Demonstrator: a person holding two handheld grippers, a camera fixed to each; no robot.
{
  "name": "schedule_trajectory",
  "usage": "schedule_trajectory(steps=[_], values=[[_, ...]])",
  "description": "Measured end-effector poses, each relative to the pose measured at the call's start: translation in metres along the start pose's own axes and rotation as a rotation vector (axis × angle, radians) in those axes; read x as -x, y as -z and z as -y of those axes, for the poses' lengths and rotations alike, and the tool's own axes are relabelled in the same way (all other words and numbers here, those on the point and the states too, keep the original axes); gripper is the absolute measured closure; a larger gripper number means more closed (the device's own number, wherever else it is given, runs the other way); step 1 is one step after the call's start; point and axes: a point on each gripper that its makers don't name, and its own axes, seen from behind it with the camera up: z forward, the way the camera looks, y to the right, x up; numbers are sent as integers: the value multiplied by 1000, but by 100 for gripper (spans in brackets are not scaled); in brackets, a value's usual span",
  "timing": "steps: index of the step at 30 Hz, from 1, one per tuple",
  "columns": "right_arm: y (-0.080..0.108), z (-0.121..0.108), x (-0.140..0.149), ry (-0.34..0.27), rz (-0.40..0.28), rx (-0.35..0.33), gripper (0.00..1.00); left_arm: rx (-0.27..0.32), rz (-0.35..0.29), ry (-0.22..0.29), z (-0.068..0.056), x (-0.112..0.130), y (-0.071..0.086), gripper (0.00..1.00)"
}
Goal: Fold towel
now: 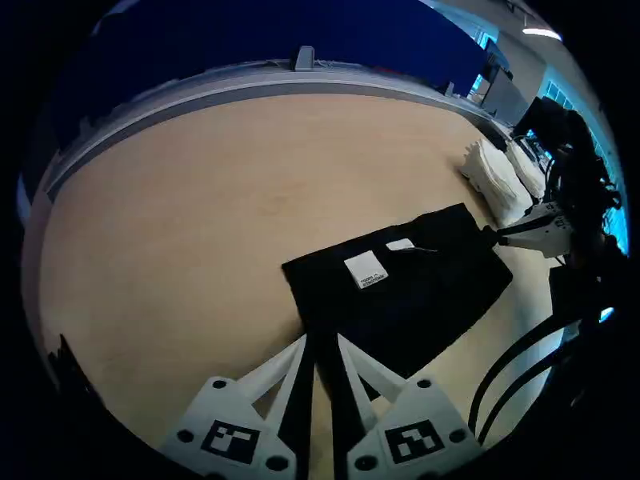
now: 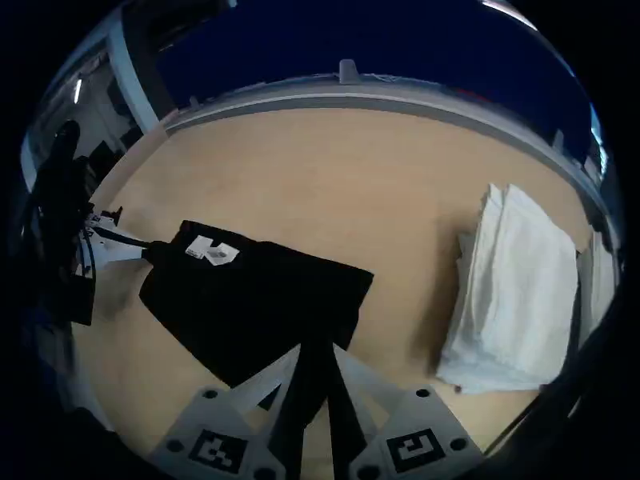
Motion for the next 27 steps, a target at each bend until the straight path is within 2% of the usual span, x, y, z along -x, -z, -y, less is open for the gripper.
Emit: schedule_trajectory(steps=[2, 6, 16, 20, 22, 23, 26, 27], values=[[-1, 0, 0, -11, -4, 0, 86, 0, 3, 5, 1, 1, -1, 85], [-2, -2, -2, -24, -9, 5, 85, 4, 0, 11, 1, 0, 0, 74], [-5, -4, -16, -49, -33, 18, 84, -16, -13, 4, 9, -8, 2, 55], [-7, -3, -19, -51, -41, 21, 83, -17, -24, -8, 10, -11, 6, 43], [-8, -2, -19, -51, -43, 22, 74, -16, -24, -18, 10, -10, 8, 35], [-8, -2, -19, -51, -44, 22, 60, -16, -24, -24, 10, -10, 9, 32], [-6, -3, -17, -46, -50, 27, 28, -12, -23, -41, 10, -7, 13, 22], [-6, -4, -16, -42, -53, 29, 24, -10, -23, -44, 10, -6, 14, 20]])
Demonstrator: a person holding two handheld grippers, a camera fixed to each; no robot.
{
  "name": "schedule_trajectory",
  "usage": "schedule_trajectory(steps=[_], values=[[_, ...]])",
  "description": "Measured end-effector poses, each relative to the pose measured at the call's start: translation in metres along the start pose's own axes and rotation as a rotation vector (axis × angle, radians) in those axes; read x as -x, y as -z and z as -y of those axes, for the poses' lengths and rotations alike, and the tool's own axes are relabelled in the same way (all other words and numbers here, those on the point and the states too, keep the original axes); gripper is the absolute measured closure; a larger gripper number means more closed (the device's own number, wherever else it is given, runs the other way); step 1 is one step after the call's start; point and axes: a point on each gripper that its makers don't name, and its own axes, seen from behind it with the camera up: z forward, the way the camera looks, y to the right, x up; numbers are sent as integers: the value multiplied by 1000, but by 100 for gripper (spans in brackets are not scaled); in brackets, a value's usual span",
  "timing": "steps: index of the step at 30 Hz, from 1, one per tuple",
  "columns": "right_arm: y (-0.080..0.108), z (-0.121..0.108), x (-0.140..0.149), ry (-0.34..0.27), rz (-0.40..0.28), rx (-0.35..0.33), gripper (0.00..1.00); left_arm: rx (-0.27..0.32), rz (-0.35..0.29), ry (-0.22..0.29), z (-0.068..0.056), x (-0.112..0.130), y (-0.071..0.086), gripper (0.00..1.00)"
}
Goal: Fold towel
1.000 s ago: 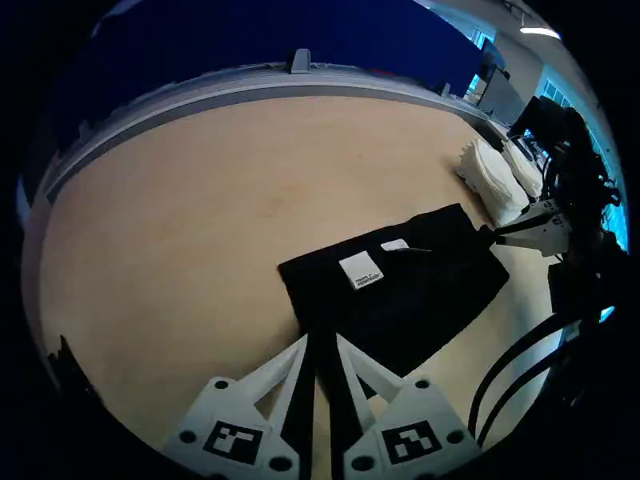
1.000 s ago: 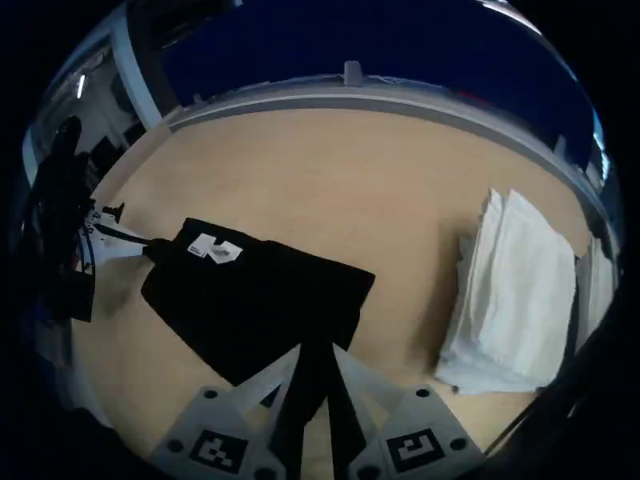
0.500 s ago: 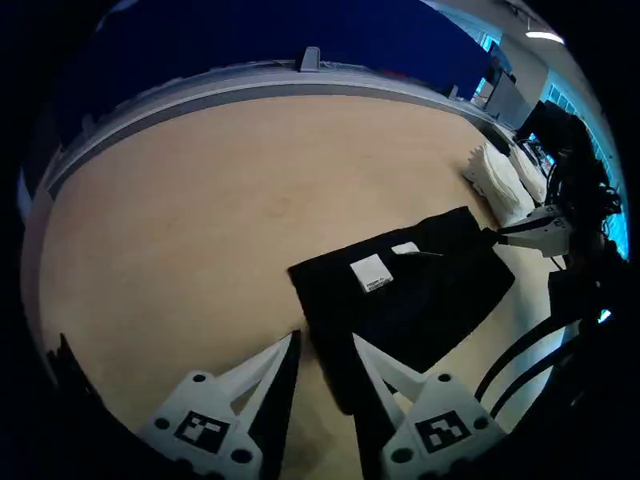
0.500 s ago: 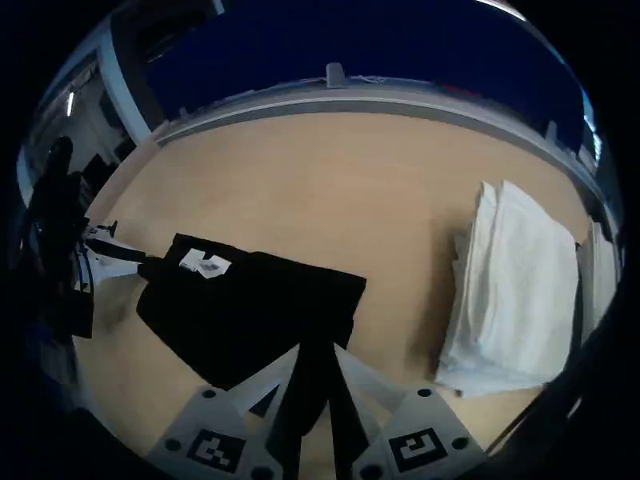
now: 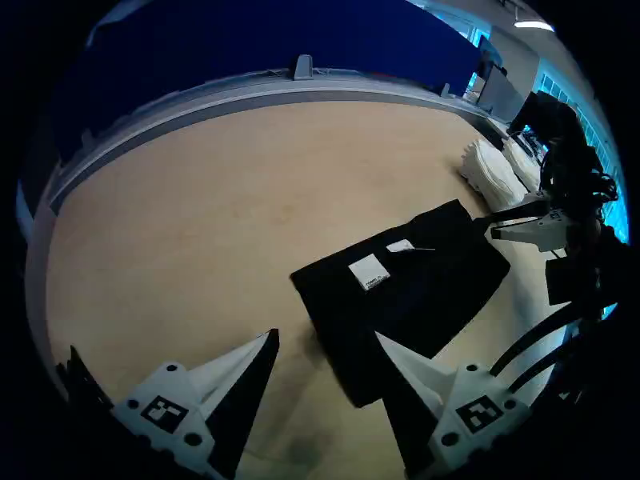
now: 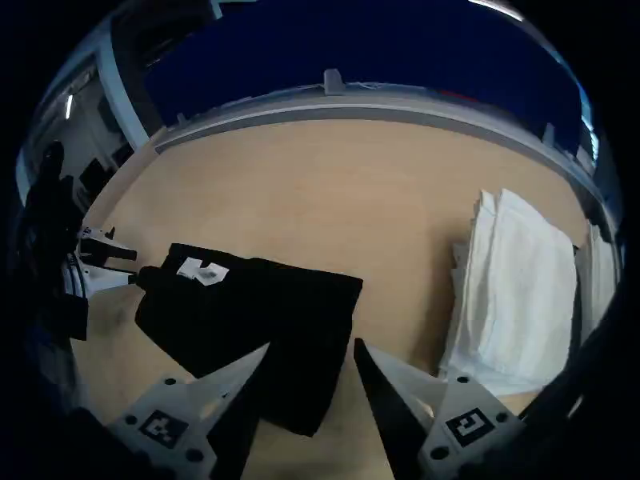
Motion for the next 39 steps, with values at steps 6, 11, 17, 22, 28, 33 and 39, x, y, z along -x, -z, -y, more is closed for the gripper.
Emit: schedule_trajectory(steps=[6, 11, 17, 22, 28, 33, 39], values=[[5, -2, 3, 43, -18, 19, 6, 5, -2, 0, -1, 5, 6, 16], [8, 0, 6, 82, -16, 26, 0, -1, -4, 11, 2, 9, 11, 16], [9, 13, 10, 103, -17, 10, 0, -16, -20, 36, 6, 14, 24, 9], [6, 28, 14, 96, -14, -16, 0, -33, -29, 65, 12, 22, 34, 9], [1, 51, 18, 95, -11, -54, 0, -53, -44, 104, 22, 30, 47, 9], [-5, 71, 19, 98, -8, -87, 0, -62, -54, 131, 28, 37, 56, 9], [-13, 97, 19, 104, -2, -129, 0, -74, -63, 140, 35, 42, 64, 9]])
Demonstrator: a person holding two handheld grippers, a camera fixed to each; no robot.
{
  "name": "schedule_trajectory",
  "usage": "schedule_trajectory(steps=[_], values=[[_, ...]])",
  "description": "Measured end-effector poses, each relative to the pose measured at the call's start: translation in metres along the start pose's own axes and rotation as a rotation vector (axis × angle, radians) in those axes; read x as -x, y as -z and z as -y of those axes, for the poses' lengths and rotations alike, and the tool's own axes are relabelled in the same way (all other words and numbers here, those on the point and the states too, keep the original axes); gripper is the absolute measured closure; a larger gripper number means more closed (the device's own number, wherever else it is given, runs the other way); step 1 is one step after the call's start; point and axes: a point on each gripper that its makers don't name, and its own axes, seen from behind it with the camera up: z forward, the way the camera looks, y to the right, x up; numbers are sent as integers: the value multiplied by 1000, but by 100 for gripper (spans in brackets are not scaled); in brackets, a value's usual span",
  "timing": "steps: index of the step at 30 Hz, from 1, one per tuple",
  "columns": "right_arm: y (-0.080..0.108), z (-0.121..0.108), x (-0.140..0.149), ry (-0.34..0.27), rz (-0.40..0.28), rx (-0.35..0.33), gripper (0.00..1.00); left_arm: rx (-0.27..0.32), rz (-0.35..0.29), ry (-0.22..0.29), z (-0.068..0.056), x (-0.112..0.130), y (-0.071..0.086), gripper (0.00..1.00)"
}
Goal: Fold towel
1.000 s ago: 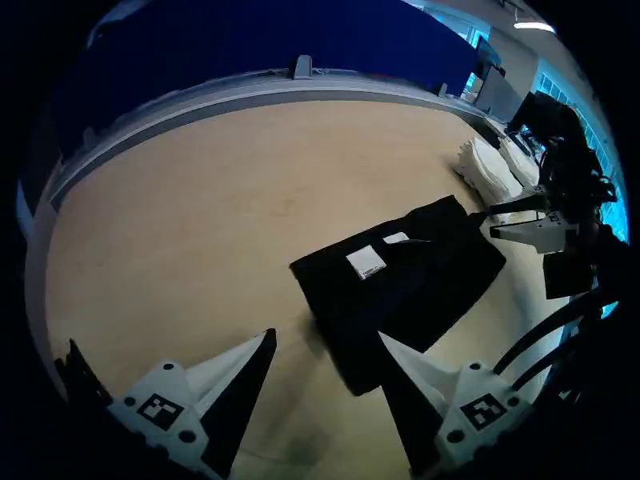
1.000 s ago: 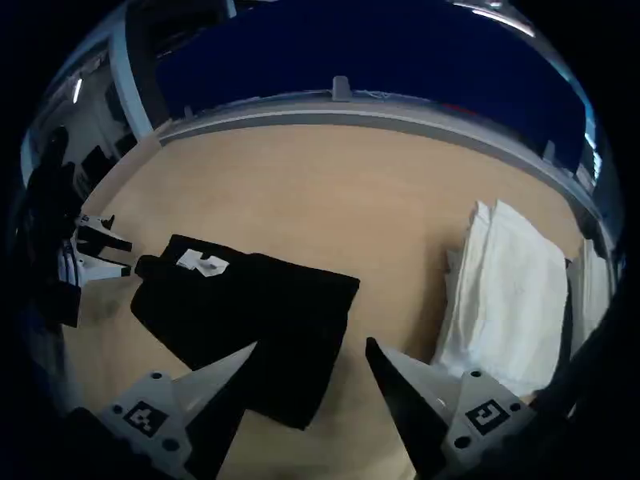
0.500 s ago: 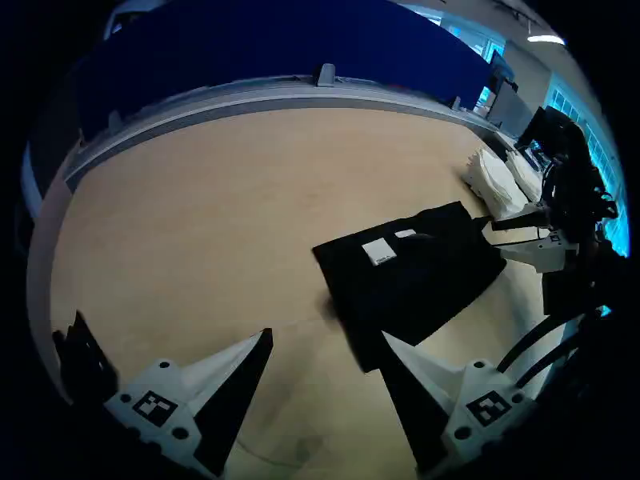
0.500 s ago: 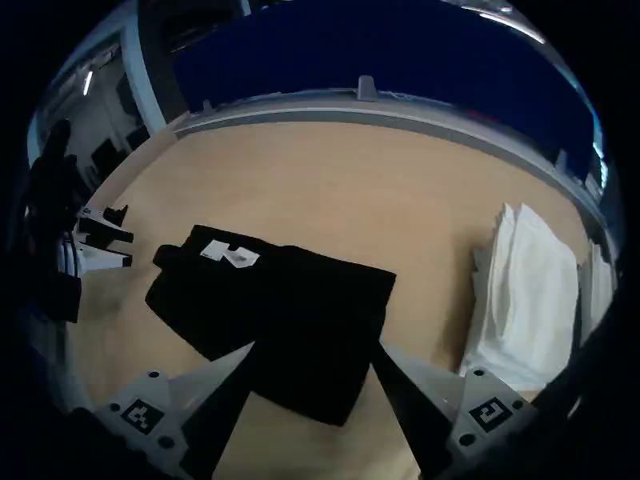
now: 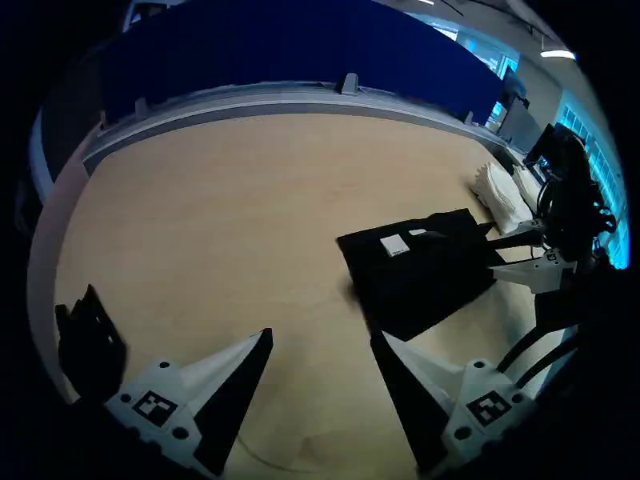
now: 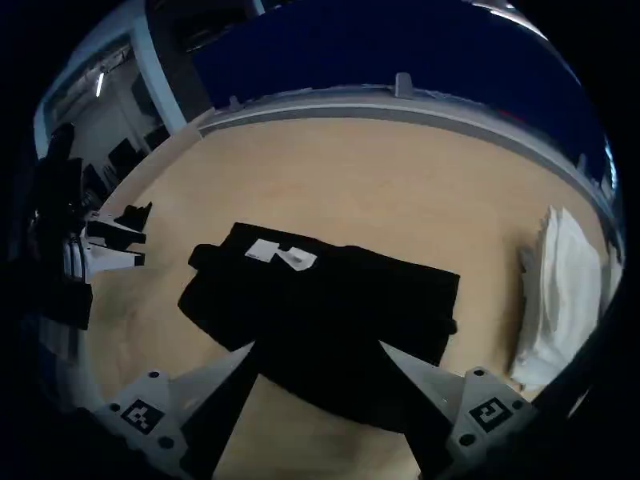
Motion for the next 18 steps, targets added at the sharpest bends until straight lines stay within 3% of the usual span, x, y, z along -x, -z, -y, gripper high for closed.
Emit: schedule_trajectory(steps=[11, 18], values=[[-22, 46, -6, 42, 15, -67, 0, -13, -20, 29, 13, 5, 11, 9], [-34, 64, -5, 61, 32, -96, 0, -16, -25, 32, 18, 6, 17, 9]])
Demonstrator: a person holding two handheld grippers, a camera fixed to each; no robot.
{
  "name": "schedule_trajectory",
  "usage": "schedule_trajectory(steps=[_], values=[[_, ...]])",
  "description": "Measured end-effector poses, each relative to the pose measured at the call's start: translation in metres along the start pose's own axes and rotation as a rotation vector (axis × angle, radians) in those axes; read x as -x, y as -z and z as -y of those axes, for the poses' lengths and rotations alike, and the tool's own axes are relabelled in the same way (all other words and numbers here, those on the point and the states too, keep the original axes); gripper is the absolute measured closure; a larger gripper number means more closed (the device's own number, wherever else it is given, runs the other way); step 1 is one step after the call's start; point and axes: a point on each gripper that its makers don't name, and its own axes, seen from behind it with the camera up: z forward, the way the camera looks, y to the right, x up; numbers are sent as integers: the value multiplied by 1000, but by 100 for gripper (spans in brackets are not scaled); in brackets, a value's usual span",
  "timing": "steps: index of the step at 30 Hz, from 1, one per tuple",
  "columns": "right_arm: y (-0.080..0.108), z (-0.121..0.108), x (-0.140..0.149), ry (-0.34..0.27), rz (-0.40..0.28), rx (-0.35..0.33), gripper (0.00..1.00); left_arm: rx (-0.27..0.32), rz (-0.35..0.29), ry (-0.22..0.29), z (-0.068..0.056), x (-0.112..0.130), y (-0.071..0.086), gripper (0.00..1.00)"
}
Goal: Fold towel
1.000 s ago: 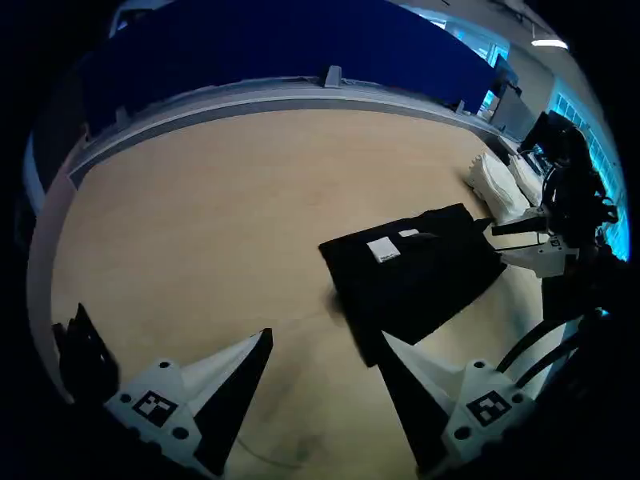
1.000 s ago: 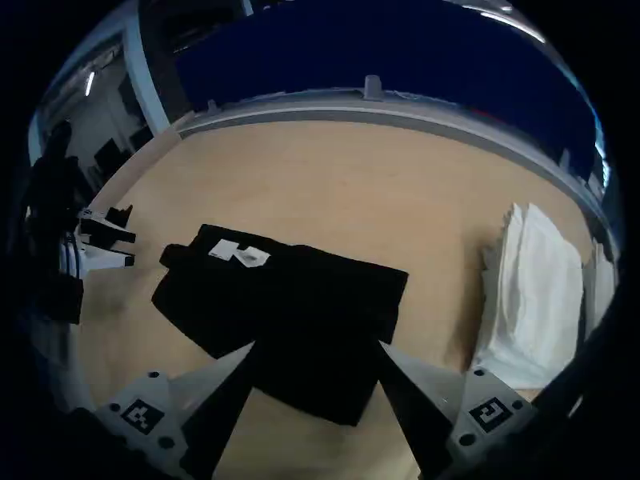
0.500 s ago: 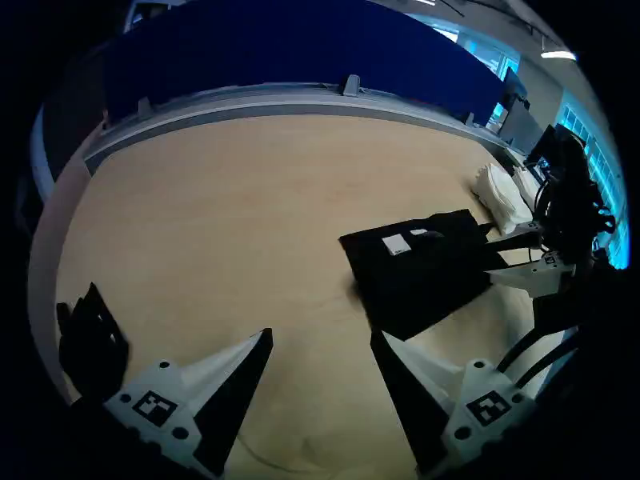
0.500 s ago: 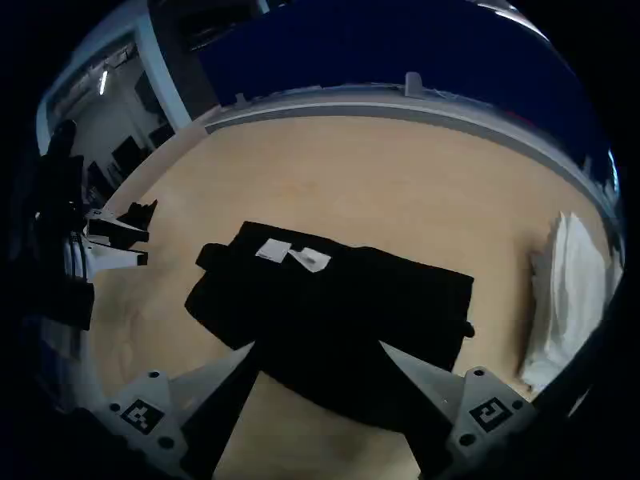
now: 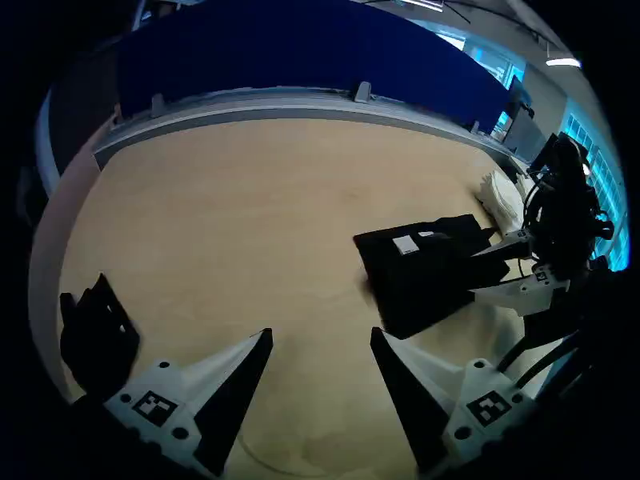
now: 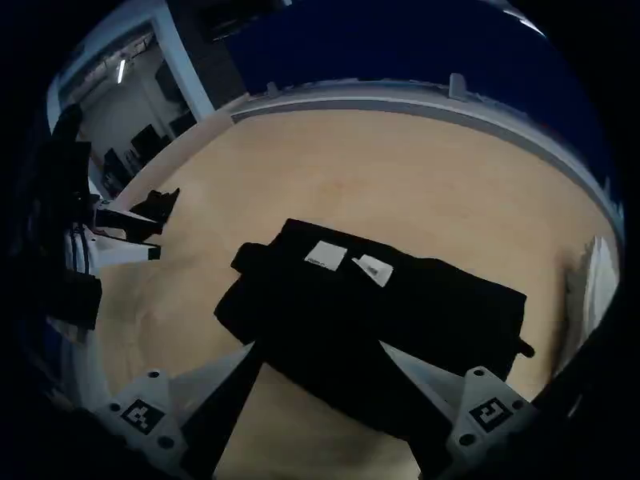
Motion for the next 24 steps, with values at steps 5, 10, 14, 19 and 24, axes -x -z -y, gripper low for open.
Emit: schedule_trajectory(steps=[5, 10, 14, 19, 24], values=[[-7, 3, 0, 4, 11, -6, 0, 1, -1, 4, 2, 0, 2, 9], [-12, 2, -4, -1, 8, -5, 0, 2, -1, 6, 2, 2, 2, 9], [-12, 1, -9, -1, -1, -2, 0, 5, 2, 2, 1, 4, 1, 9], [-11, -1, -17, 3, -14, 3, 0, 8, 3, -2, 0, 5, 1, 9], [-11, -5, -28, 4, -28, 9, 0, 8, 3, -4, 0, 5, 0, 9]])
